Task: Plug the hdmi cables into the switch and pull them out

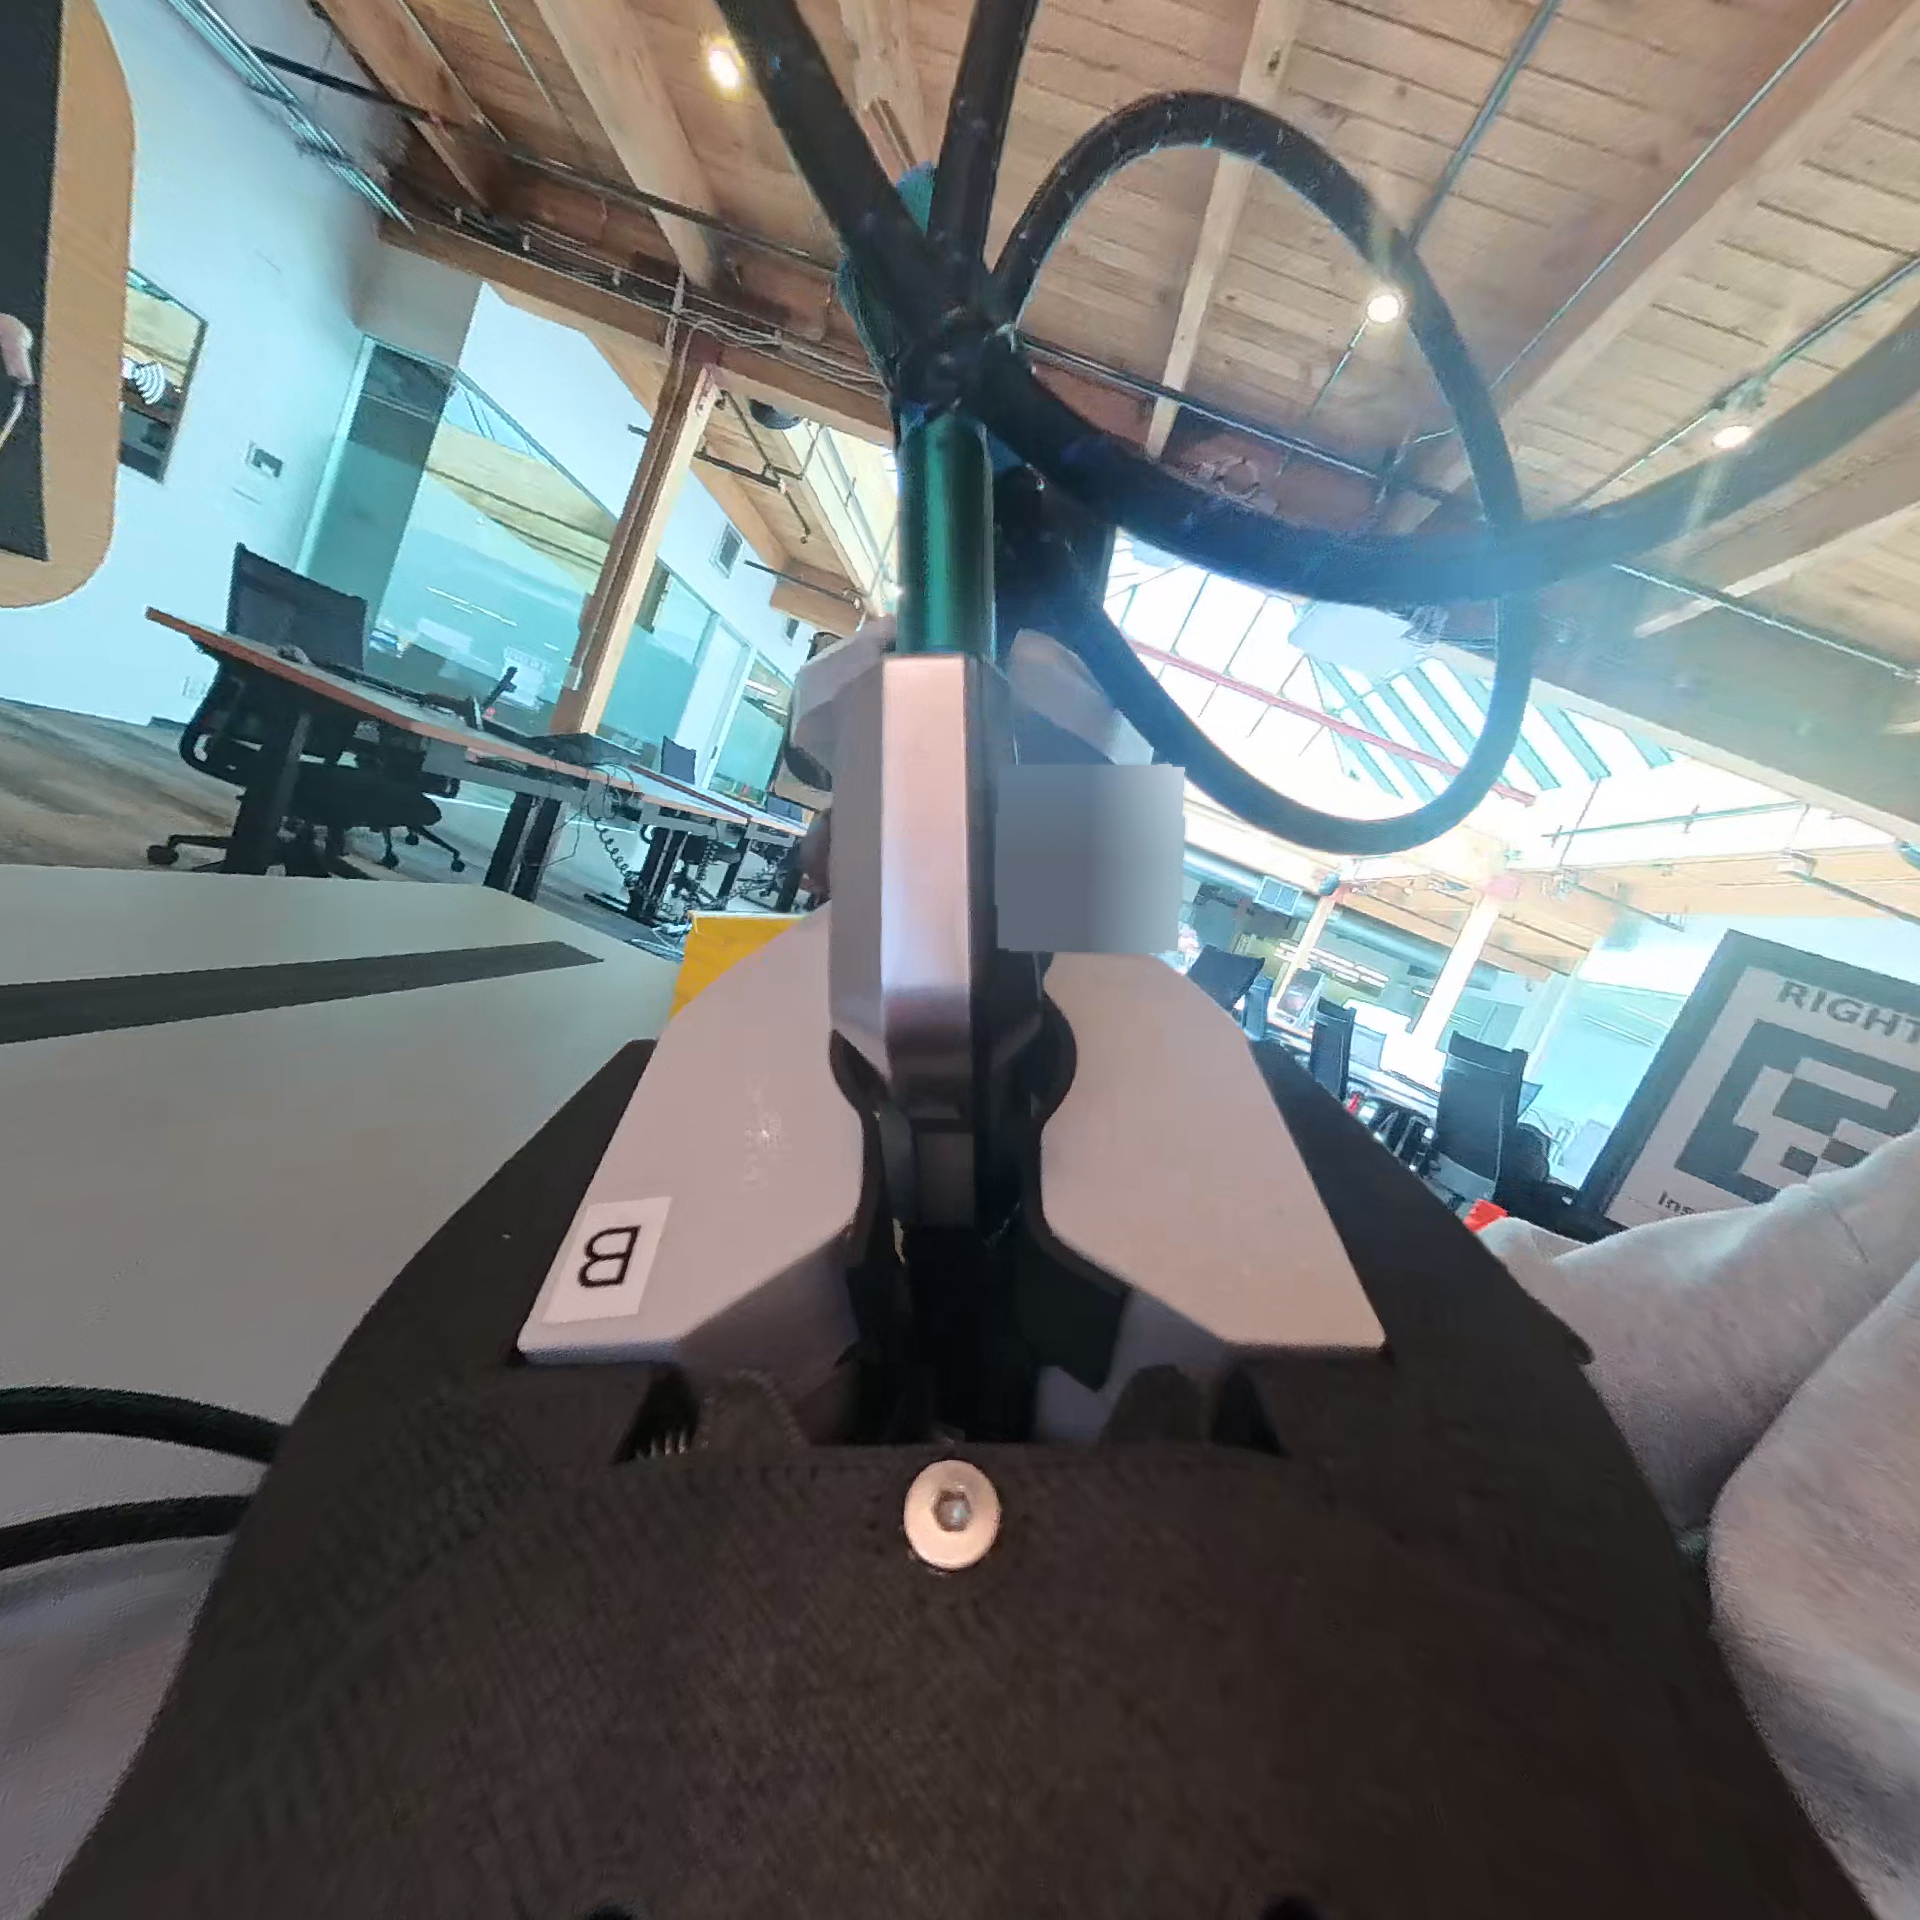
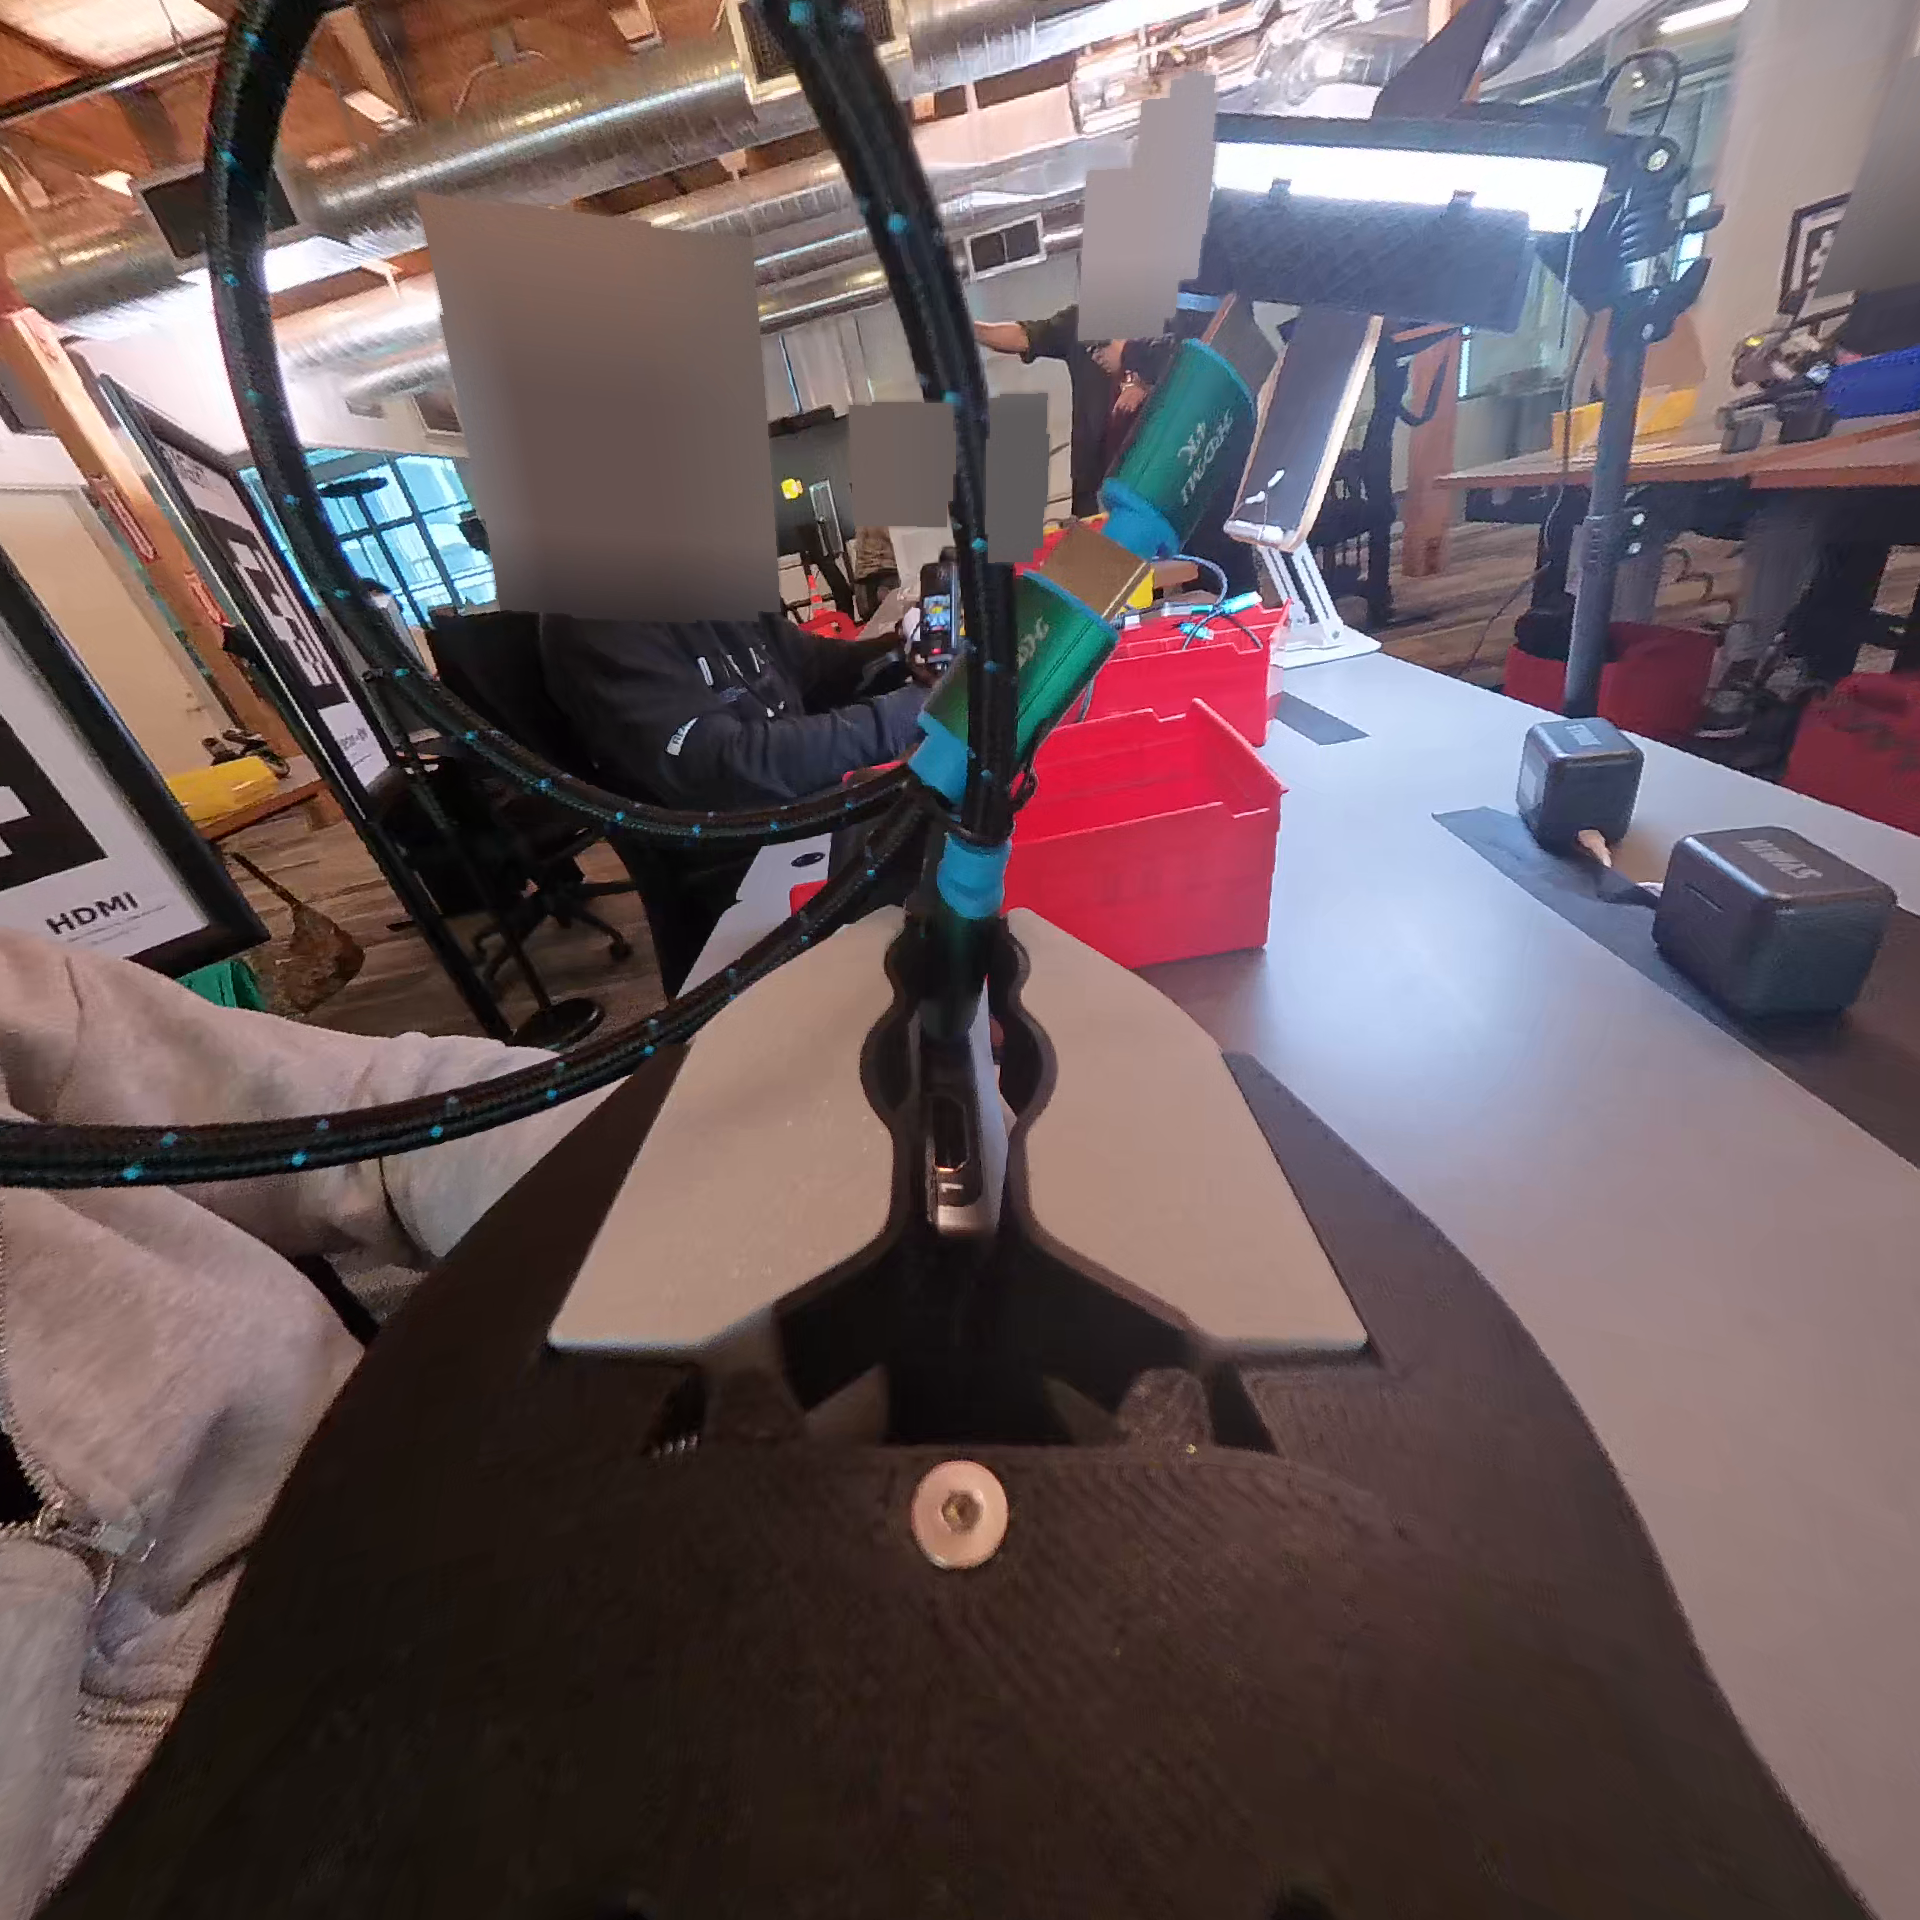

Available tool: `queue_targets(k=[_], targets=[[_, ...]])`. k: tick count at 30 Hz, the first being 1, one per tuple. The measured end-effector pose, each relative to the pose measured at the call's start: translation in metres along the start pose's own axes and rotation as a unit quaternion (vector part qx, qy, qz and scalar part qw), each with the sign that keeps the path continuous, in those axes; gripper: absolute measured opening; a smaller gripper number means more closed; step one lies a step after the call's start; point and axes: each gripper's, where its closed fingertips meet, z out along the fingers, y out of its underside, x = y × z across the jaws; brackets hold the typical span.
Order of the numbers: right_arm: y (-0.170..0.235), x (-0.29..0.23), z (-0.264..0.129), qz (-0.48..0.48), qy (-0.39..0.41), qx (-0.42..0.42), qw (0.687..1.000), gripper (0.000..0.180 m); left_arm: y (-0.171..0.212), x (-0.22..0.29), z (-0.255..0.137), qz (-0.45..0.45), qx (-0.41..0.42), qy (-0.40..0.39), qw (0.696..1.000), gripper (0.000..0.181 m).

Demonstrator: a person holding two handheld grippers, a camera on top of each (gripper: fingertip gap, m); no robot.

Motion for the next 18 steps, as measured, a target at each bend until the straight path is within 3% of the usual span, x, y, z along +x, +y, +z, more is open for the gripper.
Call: queue_targets(k=[18], targets=[[-0.015,-0.010,-0.002,-0.038,0.035,0.008,0.999,0.010,-0.005,0.010,0.003,0.043,-0.011,-0.009,0.999,0.023]])
